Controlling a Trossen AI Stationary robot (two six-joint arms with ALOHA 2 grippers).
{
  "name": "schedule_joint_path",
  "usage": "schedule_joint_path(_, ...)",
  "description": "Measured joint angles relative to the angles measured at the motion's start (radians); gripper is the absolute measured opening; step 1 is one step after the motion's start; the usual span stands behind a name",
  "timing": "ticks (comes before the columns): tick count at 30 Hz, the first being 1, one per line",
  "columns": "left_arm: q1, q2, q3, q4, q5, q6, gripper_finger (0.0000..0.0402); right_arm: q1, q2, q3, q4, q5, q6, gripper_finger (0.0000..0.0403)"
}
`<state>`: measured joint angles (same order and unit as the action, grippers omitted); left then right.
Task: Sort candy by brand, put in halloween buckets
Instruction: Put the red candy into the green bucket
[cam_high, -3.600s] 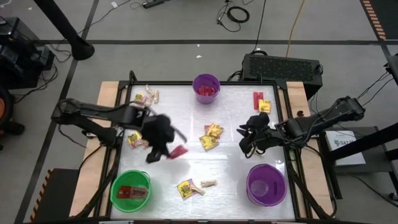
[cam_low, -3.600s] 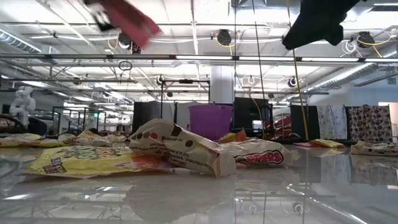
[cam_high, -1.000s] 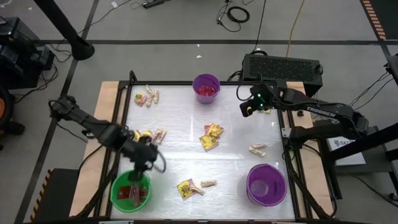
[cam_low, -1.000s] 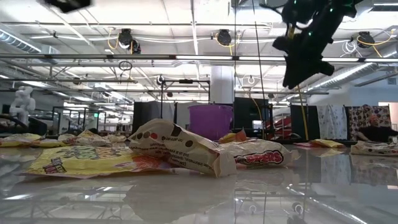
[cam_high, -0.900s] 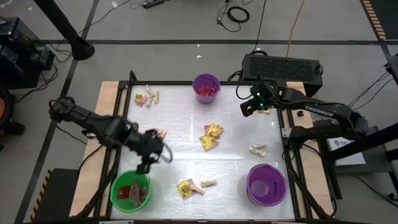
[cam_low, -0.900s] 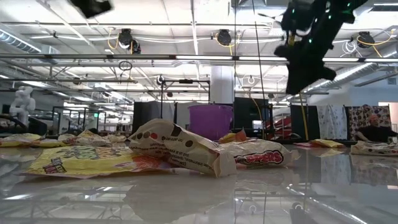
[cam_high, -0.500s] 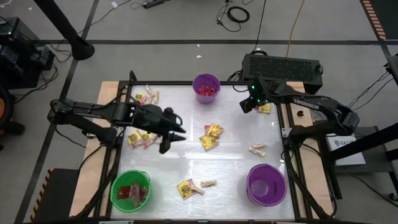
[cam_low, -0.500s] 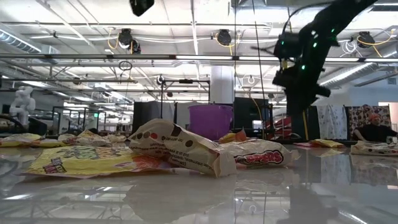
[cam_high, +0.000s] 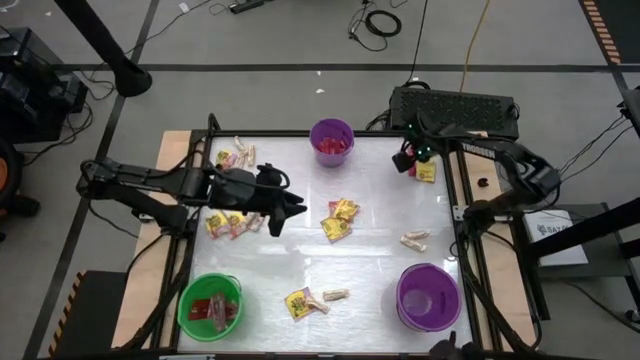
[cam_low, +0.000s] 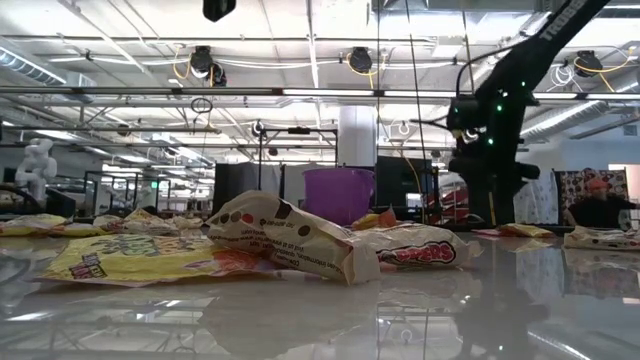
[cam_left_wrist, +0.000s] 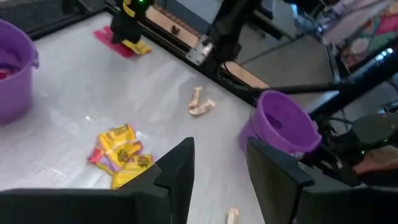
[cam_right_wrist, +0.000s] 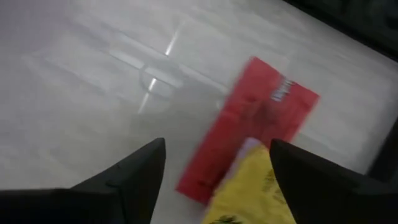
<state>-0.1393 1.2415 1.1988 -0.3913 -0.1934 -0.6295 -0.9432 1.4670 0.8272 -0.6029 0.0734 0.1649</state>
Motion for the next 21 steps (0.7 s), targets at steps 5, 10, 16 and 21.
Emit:
schedule_joint_path(5,-0.017,0.0,0.0,0.058,-0.023,-0.02,0.015,-0.074,0.04,0.0,0.009,-0.063,-0.023,0.028)
schedule_joint_path(10,-0.031,0.0,0.0,0.102,-0.025,-0.02,0.015,-0.083,0.043,0.0,0.024,-0.091,-0.004,0.0267)
schedule_joint_path(16,-0.049,0.0,0.0,0.102,-0.033,-0.02,0.015,-0.077,0.05,0.0,0.05,-0.058,0.054,0.0253)
schedule_joint_path(21,-0.077,0.0,0.0,0.1,-0.047,-0.019,0.015,-0.075,0.057,0.0,0.072,-0.027,0.096,0.0238)
